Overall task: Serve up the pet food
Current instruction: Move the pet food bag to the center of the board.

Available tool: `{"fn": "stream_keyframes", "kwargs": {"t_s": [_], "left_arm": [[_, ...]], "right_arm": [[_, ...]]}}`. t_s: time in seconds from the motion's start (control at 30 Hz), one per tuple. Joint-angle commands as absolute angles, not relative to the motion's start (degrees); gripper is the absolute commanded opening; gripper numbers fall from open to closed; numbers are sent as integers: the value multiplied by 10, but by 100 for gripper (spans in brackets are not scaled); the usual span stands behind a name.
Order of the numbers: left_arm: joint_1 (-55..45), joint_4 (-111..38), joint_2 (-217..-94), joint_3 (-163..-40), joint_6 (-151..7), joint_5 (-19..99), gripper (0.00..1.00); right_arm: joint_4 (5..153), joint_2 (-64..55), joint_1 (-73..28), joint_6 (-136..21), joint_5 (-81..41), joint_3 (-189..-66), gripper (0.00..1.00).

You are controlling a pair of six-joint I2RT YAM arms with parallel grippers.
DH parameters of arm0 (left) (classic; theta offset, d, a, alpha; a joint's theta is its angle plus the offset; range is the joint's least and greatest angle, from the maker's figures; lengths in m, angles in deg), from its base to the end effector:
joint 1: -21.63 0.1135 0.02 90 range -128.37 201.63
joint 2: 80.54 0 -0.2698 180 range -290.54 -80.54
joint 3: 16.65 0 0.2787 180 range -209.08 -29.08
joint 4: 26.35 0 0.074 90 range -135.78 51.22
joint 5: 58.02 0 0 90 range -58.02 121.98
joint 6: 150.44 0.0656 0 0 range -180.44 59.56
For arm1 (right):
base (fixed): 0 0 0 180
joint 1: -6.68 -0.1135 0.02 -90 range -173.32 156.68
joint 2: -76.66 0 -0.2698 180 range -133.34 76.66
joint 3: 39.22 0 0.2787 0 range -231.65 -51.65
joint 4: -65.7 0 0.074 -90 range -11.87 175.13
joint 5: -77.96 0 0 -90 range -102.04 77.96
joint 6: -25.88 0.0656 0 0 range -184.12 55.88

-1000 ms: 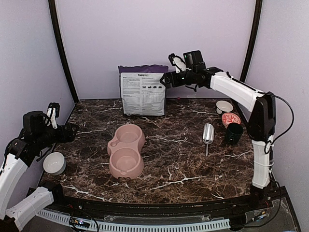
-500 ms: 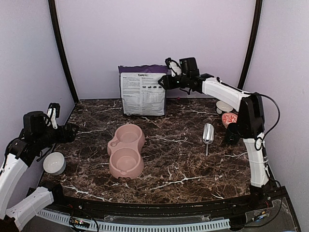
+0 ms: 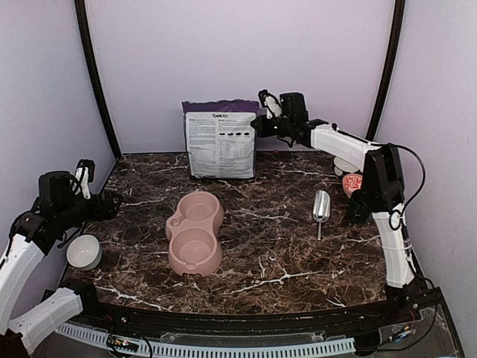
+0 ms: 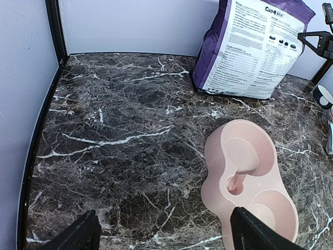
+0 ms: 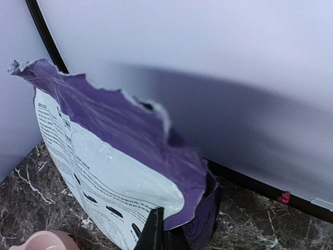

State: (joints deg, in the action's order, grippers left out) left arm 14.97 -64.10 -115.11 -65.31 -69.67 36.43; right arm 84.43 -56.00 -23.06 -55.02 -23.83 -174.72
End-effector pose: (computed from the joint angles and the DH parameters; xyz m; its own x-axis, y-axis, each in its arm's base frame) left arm 0.1939 -0.0278 0.2785 -0.4233 -0.1116 -0.8991 0.1199 0.9768 -0.1776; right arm 0.5266 0.3163 0.2879 -0.3385 -0.0151 -0.9408 -0.6104 0.7645 0.2074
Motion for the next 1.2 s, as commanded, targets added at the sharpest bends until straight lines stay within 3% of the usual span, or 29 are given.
{"fn": "stream_keyframes", "kwargs": {"t_s": [0.0,0.6,1.17], "left_arm": [[147,-629,-1151,-645,-696,363,89],[145,-632,-1153,-647,-698,361,89],[139,-632,-1144,-647,-698,355,89]], "right_arm": [[786,-561,-240,-536,-271,-1741,0],[730,-335,-282,-501,-137,-1457,0],[848,-177,-338,-375,-60,-1309,0]]}}
